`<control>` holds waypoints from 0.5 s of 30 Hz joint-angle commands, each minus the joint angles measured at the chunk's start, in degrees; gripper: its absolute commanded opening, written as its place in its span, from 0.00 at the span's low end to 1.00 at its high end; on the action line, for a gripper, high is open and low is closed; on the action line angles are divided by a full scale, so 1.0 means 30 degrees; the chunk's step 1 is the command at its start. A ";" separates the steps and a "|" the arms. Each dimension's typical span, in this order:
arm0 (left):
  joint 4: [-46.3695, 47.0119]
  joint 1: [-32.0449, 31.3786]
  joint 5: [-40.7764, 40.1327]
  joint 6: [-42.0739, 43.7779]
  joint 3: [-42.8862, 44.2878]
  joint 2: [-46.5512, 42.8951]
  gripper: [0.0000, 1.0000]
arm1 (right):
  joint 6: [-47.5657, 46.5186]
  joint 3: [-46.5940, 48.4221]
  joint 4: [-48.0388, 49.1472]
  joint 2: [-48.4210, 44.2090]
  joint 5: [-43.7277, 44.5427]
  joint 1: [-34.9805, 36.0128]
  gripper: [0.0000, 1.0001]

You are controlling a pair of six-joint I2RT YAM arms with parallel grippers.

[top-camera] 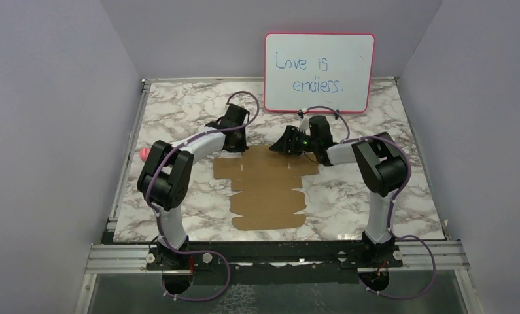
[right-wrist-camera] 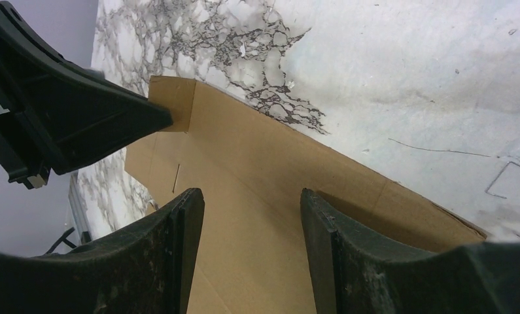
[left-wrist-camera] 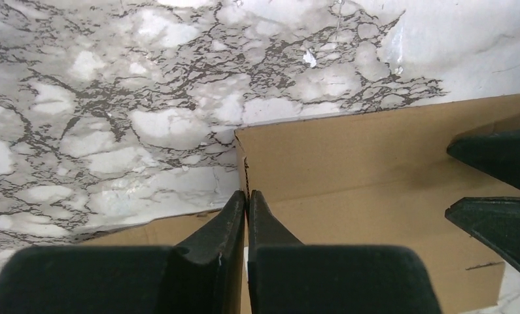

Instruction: Fold the paper box

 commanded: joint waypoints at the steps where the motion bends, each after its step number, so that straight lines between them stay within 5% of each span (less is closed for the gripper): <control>1: -0.1308 -0.0975 -0.2284 0.1000 0.1669 0.0818 0.08 | -0.0283 -0.0598 -0.1140 -0.0085 0.1465 0.0374 0.62; 6: -0.1728 -0.1183 -0.2569 0.1241 0.2133 0.0677 0.16 | -0.0262 -0.0746 -0.1113 -0.0302 0.1715 0.0389 0.62; 15: -0.1412 -0.0260 -0.1279 0.0541 0.0053 -0.2388 0.53 | -0.0218 -0.1015 -0.0576 -0.0595 0.1317 0.0389 0.62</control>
